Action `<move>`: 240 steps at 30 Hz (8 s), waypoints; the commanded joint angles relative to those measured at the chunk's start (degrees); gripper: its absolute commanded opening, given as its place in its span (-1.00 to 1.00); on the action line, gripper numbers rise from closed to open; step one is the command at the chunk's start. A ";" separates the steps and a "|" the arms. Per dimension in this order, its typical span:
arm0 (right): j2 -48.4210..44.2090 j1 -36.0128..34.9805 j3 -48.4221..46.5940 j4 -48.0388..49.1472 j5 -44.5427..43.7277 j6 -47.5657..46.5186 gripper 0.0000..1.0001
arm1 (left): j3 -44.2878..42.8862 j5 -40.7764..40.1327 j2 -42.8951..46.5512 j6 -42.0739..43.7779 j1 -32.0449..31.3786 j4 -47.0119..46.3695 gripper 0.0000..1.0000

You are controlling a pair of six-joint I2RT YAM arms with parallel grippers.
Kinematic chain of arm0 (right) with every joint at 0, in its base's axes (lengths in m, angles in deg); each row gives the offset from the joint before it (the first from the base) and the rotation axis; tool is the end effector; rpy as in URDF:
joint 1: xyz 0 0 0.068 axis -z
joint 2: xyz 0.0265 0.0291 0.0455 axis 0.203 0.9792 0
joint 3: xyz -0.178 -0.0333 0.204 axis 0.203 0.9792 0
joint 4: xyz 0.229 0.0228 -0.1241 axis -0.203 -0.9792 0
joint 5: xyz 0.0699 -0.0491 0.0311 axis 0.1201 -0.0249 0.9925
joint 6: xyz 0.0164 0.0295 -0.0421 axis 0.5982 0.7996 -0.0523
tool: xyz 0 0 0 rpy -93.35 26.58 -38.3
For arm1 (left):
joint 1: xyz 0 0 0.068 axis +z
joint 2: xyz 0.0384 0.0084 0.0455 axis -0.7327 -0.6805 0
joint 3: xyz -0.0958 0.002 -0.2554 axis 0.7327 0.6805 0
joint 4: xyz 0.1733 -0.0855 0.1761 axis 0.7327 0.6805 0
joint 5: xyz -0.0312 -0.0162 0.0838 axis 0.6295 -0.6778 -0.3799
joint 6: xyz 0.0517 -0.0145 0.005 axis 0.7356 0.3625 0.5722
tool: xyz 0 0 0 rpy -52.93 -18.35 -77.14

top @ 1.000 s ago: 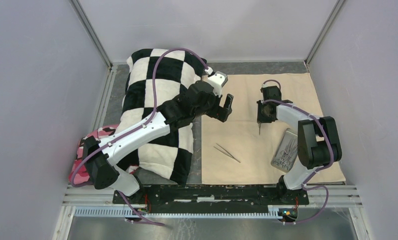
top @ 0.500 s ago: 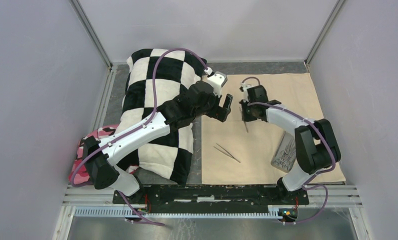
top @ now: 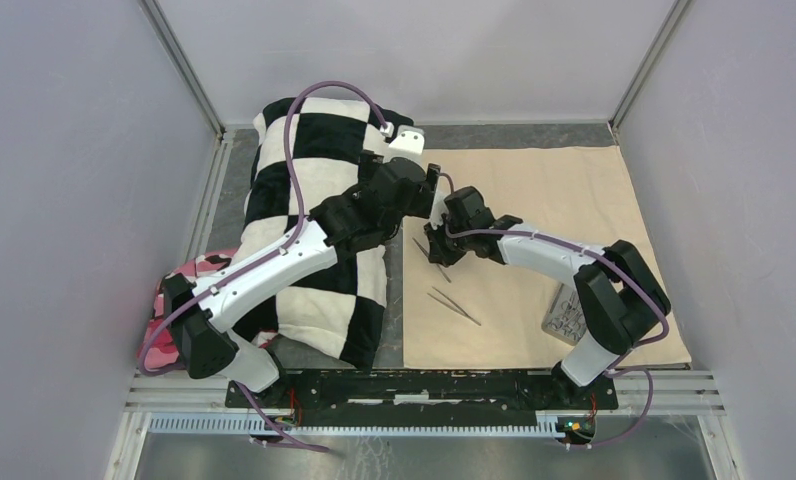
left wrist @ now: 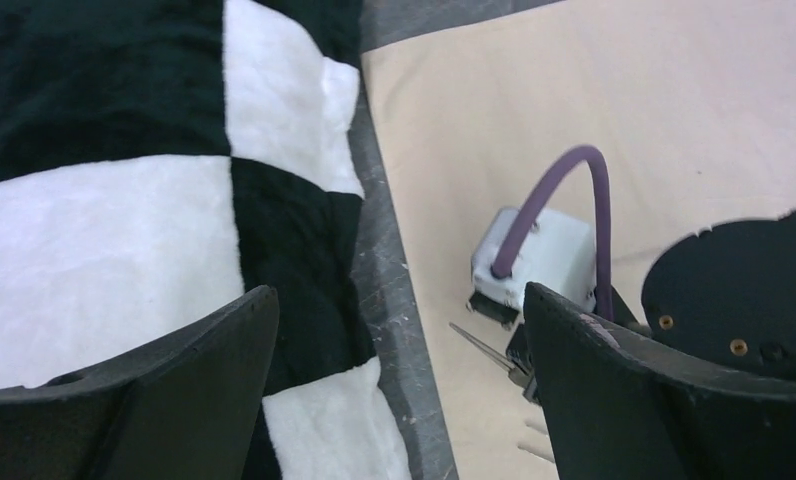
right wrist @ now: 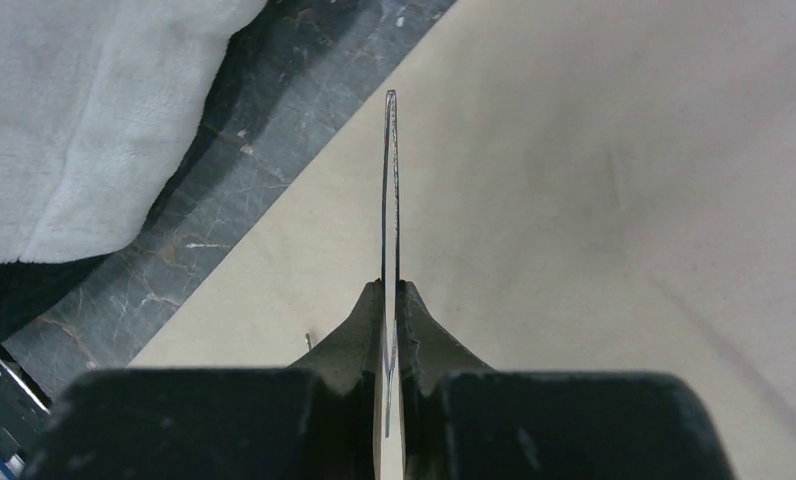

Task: Open and lay out the surgical kit
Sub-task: Place the medical item in the surgical kit, then adjust the medical item in the container, then pick up the medical item from the container.

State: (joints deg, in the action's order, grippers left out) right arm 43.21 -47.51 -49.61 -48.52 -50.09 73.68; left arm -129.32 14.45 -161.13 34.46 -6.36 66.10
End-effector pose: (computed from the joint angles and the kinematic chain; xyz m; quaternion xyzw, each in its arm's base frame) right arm 0.2709 0.2066 0.1960 -0.2980 0.8816 0.2300 0.2849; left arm 0.2168 -0.2565 0.3797 0.1150 0.8288 -0.0395 0.5462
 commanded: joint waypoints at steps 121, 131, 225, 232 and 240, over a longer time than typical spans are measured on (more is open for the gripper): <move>-40.00 59.71 29.52 -13.13 -3.22 9.13 -0.20 | -1.57 0.74 2.61 -2.77 -0.29 -0.85 0.99; -34.51 61.46 29.80 -8.20 3.24 8.18 -0.19 | -1.38 0.87 2.00 -2.45 -0.36 -1.00 0.99; -34.48 57.41 27.42 -4.36 -7.87 7.09 -1.00 | -1.33 3.28 1.03 -2.20 -0.32 -1.21 0.99; -37.98 57.41 26.41 -5.54 -7.64 5.51 -1.00 | -1.36 3.58 1.29 -2.16 -0.32 -1.26 0.99; -33.23 57.42 28.19 -1.65 -5.57 6.47 -1.00 | -1.40 3.77 1.55 -2.15 -0.31 -1.24 0.99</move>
State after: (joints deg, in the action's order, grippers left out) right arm 7.41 10.07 -20.78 -53.70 -56.67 79.93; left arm -129.60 17.90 -160.91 32.86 -6.38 67.04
